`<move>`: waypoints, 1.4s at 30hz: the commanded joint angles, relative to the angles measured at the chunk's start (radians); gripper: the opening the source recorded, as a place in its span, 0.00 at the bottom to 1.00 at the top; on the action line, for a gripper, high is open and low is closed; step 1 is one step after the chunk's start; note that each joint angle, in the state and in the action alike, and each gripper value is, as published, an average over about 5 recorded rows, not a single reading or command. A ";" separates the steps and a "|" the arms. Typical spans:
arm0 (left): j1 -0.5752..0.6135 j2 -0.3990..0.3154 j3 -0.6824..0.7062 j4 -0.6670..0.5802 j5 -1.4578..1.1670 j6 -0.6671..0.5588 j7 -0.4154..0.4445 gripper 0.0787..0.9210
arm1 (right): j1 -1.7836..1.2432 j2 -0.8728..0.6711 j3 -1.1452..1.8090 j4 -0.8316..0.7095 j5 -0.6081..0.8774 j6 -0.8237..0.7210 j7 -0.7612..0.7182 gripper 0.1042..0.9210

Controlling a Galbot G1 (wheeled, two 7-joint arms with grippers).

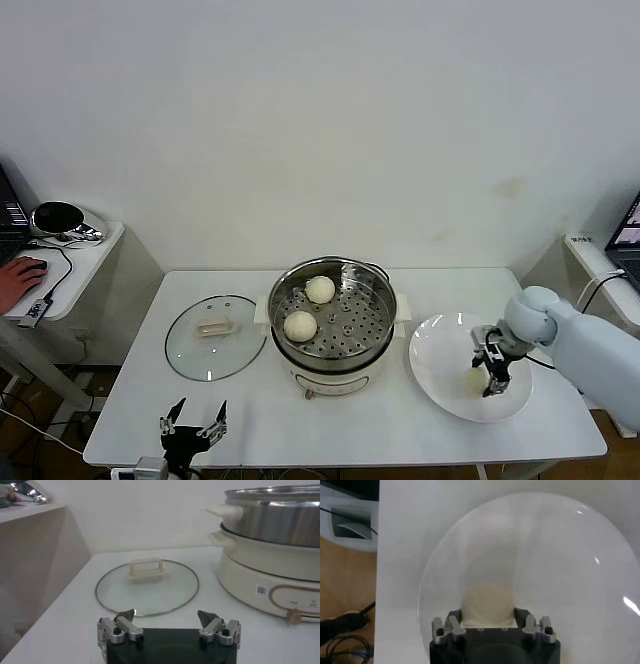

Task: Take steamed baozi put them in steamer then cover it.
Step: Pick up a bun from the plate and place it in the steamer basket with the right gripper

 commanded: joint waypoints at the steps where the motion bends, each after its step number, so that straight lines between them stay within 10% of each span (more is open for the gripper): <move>1: 0.002 0.006 0.015 -0.007 0.013 0.000 0.000 0.88 | 0.160 -0.037 -0.034 0.023 0.076 -0.003 -0.010 0.60; 23: 0.003 0.007 0.009 -0.034 0.010 -0.009 -0.011 0.88 | 0.786 0.380 -0.312 -0.169 0.441 0.567 -0.183 0.52; 42: 0.018 -0.024 -0.019 -0.068 0.005 -0.020 -0.026 0.88 | 0.635 0.636 -0.446 -0.068 0.000 1.080 0.040 0.53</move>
